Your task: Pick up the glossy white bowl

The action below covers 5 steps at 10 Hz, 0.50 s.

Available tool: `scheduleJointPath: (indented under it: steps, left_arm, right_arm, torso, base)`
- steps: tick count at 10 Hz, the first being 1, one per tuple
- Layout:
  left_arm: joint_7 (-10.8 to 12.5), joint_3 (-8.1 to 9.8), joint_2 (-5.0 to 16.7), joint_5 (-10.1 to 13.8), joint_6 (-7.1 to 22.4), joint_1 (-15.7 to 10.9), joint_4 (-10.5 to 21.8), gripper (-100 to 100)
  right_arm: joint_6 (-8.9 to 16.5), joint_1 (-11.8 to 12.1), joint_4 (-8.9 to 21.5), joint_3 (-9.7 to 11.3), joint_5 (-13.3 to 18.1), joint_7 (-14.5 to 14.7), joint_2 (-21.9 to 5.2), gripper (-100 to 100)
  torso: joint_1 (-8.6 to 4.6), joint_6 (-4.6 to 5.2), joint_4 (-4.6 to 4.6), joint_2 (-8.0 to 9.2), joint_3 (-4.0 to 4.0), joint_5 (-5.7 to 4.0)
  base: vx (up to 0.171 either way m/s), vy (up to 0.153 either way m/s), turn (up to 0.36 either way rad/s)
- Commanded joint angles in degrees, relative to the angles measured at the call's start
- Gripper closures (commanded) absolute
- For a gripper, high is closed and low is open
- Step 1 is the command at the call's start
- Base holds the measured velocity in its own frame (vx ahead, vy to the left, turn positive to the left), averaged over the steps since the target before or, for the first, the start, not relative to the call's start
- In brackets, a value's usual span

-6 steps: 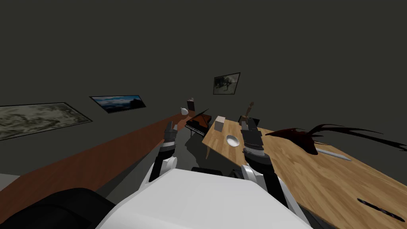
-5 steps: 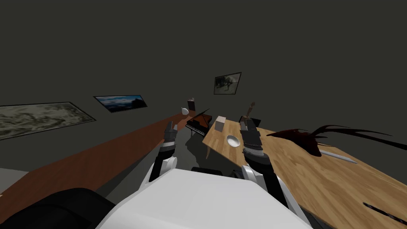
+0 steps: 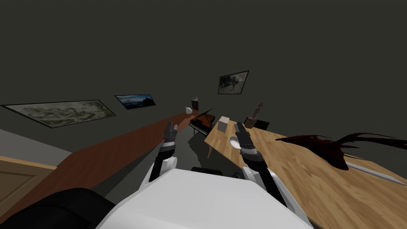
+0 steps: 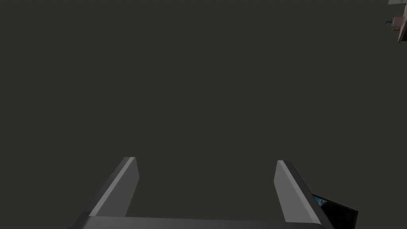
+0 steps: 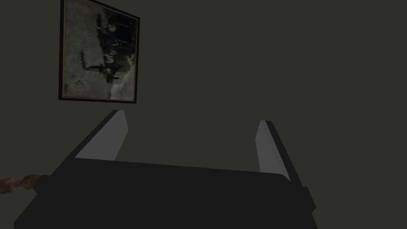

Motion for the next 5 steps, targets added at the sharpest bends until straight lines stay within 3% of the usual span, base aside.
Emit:
scheduleJointPath:
  steps: [1,5]
  left_arm:
    - [0.0,0.0,0.0,0.0,0.0,0.0,0.0,0]
    - [0.0,0.01,0.0,0.0,0.0,0.01,0.0,0]
  right_arm:
    - [0.32,-0.53,0.94,-0.06,-0.14,-0.19,-1.96,-100]
    - [1.1,-1.83,5.69,1.23,0.16,-0.13,-8.81,-100]
  torso:
    - [0.0,0.0,0.0,0.0,0.0,0.0]
    - [0.0,0.04,-0.01,-0.05,-0.02,0.0]
  base:
    - [-0.021,-0.013,0.074]
    - [-0.024,-0.012,0.151]
